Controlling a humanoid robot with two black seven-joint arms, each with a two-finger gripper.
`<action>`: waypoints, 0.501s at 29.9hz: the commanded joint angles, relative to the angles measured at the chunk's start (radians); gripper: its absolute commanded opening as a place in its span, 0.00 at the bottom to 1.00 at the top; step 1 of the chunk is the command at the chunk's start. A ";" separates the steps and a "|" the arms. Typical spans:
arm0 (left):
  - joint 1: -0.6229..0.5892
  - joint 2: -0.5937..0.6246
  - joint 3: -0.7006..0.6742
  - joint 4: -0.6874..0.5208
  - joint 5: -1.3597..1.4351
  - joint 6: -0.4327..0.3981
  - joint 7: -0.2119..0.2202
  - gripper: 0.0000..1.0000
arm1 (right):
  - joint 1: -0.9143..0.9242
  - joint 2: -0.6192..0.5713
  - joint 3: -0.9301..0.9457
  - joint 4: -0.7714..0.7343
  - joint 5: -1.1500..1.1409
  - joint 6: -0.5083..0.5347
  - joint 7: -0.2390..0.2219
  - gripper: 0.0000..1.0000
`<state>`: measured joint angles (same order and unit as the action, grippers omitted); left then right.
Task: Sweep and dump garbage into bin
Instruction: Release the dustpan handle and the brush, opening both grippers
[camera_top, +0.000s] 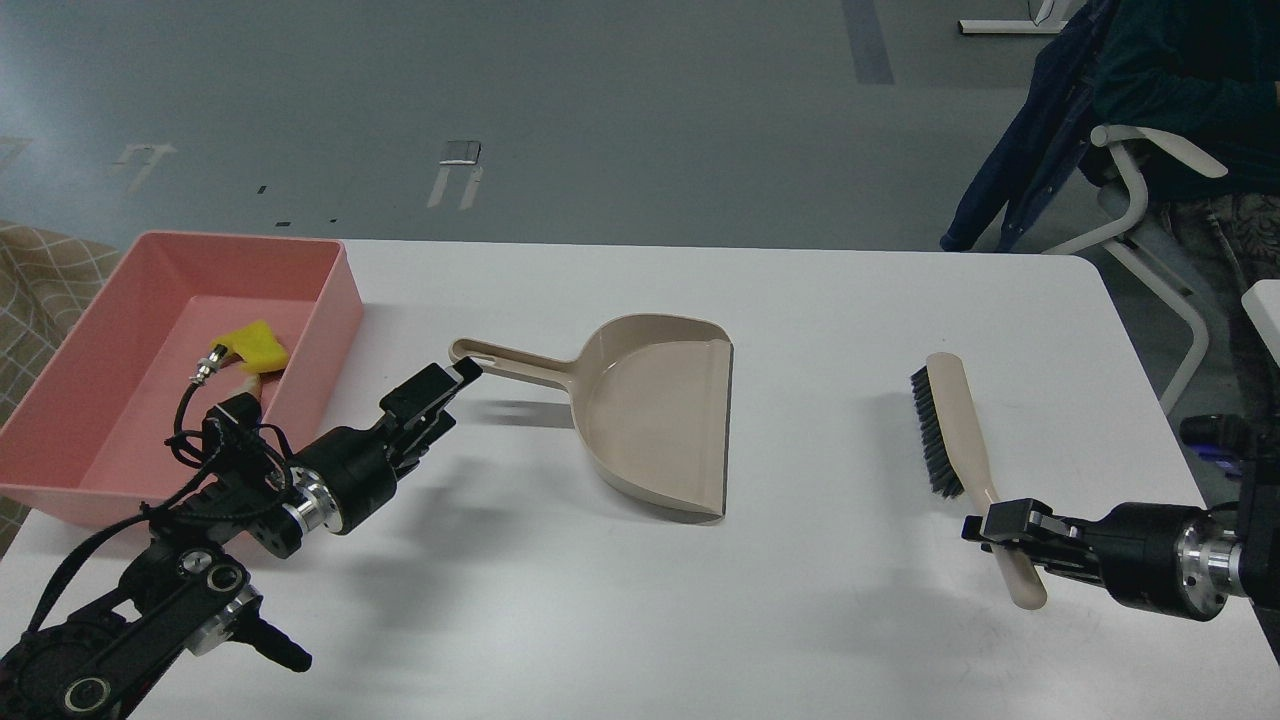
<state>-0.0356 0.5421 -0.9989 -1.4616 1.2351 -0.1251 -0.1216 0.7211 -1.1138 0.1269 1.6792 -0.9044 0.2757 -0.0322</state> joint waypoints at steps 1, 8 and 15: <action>0.002 0.022 -0.024 -0.023 0.000 -0.037 -0.006 0.97 | -0.006 -0.001 -0.009 -0.003 -0.039 -0.021 -0.002 0.00; 0.020 0.035 -0.044 -0.034 0.000 -0.051 -0.013 0.97 | -0.026 0.000 -0.007 -0.003 -0.050 -0.040 -0.003 0.00; 0.019 0.035 -0.046 -0.034 0.000 -0.051 -0.013 0.97 | -0.026 -0.001 -0.007 -0.006 -0.047 -0.041 -0.006 0.00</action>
<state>-0.0156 0.5766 -1.0431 -1.4957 1.2349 -0.1764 -0.1350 0.6949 -1.1142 0.1193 1.6746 -0.9530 0.2358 -0.0361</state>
